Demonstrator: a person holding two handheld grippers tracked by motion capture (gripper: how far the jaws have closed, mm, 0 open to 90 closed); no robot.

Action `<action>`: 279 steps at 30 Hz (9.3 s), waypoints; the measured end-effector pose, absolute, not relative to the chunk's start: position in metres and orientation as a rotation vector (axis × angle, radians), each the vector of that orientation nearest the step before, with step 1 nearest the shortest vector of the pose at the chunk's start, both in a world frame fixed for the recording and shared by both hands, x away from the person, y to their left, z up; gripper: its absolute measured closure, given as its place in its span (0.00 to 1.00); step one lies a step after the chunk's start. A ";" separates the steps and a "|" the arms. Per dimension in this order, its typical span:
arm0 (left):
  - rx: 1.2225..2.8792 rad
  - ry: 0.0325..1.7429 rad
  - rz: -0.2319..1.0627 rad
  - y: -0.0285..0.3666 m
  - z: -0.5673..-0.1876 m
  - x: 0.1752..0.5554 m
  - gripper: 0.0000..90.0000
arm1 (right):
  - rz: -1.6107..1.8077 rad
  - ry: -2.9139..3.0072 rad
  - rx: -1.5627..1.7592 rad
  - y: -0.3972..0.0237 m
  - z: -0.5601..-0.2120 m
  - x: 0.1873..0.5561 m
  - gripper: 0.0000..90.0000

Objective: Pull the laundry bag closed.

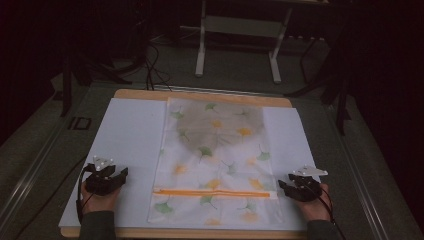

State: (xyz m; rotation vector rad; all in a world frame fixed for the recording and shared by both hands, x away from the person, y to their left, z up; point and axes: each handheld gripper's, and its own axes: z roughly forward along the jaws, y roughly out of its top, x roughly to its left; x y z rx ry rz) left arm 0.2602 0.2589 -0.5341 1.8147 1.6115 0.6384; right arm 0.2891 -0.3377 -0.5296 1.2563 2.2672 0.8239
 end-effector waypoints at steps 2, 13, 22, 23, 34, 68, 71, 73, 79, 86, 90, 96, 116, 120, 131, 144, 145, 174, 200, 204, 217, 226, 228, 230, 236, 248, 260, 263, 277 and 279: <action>1.816 1.604 0.624 0.261 -0.534 0.260 0.59 | 0.829 2.273 1.249 -0.337 -0.529 0.289 0.57; 1.874 1.531 0.550 0.273 -0.535 0.262 0.64 | 0.845 2.314 1.175 -0.320 -0.518 0.284 0.61; 1.915 1.466 0.513 0.268 -0.534 0.261 0.64 | 0.873 2.431 1.071 -0.301 -0.510 0.285 0.64; 1.930 1.454 0.508 0.267 -0.534 0.261 0.64 | 0.869 2.451 1.060 -0.298 -0.509 0.285 0.64; 1.975 1.412 0.477 0.261 -0.535 0.262 0.64 | 0.910 2.563 0.958 -0.277 -0.502 0.289 0.61; 2.048 1.325 0.414 0.251 -0.535 0.262 0.61 | 0.857 2.811 0.645 -0.187 -0.496 0.300 0.59; 2.053 1.322 0.415 0.251 -0.535 0.262 0.61 | 0.849 2.817 0.631 -0.181 -0.497 0.300 0.57; 2.056 1.318 0.414 0.250 -0.535 0.262 0.61 | 0.854 2.823 0.619 -0.178 -0.497 0.300 0.57; 2.062 1.316 0.416 0.250 -0.535 0.262 0.61 | 0.872 2.836 0.592 -0.166 -0.497 0.300 0.58; 2.066 1.317 0.413 0.250 -0.535 0.263 0.61 | 0.893 2.843 0.555 -0.154 -0.495 0.302 0.57; 2.067 1.316 0.416 0.249 -0.535 0.262 0.61 | 0.898 2.850 0.540 -0.148 -0.494 0.302 0.57; 2.070 1.315 0.418 0.249 -0.535 0.263 0.61 | 0.906 2.854 0.515 -0.140 -0.493 0.302 0.57; 2.076 1.307 0.416 0.247 -0.534 0.263 0.61 | 0.930 2.873 0.442 -0.111 -0.490 0.303 0.57; 2.080 1.304 0.416 0.247 -0.534 0.263 0.61 | 0.926 2.879 0.434 -0.105 -0.491 0.303 0.57; 2.086 1.300 0.417 0.247 -0.534 0.263 0.61 | 0.931 2.890 0.391 -0.090 -0.490 0.304 0.59; 2.087 1.295 0.413 0.247 -0.534 0.263 0.61 | 0.921 2.897 0.363 -0.073 -0.494 0.306 0.63; 2.087 1.295 0.414 0.247 -0.534 0.263 0.61 | 0.918 2.897 0.359 -0.071 -0.495 0.306 0.64; 2.094 1.290 0.415 0.246 -0.534 0.263 0.61 | 0.930 2.936 0.205 -0.026 -0.506 0.302 0.79; 2.095 1.279 0.420 0.245 -0.534 0.263 0.61 | 1.002 2.957 0.160 0.015 -0.519 0.298 0.80; 2.097 1.276 0.420 0.245 -0.534 0.263 0.61 | 1.013 2.966 0.170 0.017 -0.522 0.300 0.80; 2.101 1.270 0.420 0.244 -0.533 0.263 0.61 | 1.016 2.969 0.152 0.026 -0.527 0.297 0.86; 2.099 1.265 0.413 0.243 -0.533 0.262 0.61 | 1.008 2.969 0.164 0.026 -0.526 0.298 0.92; 2.101 1.263 0.410 0.243 -0.533 0.262 0.61 | 1.007 2.965 0.162 0.027 -0.526 0.298 0.93; 2.102 1.259 0.406 0.242 -0.532 0.261 0.61 | 1.000 2.959 0.155 0.027 -0.526 0.297 0.93; 2.098 1.246 0.384 0.242 -0.531 0.260 0.61 | 0.997 2.946 0.138 0.025 -0.525 0.296 0.93; 2.071 1.243 0.326 0.240 -0.528 0.253 0.61 | 0.999 2.935 0.130 0.022 -0.522 0.293 0.93; 2.074 1.175 0.237 0.232 -0.525 0.243 0.66 | 1.006 2.924 0.127 0.017 -0.519 0.293 0.93; 2.073 1.166 0.216 0.230 -0.524 0.242 0.66 | 1.008 2.920 0.130 0.017 -0.519 0.293 0.93; 2.051 1.095 0.082 0.216 -0.523 0.235 0.66 | 1.014 2.909 0.133 0.014 -0.517 0.292 0.93; 2.060 1.090 0.074 0.213 -0.523 0.235 0.66 | 1.019 2.905 0.131 0.014 -0.517 0.293 0.93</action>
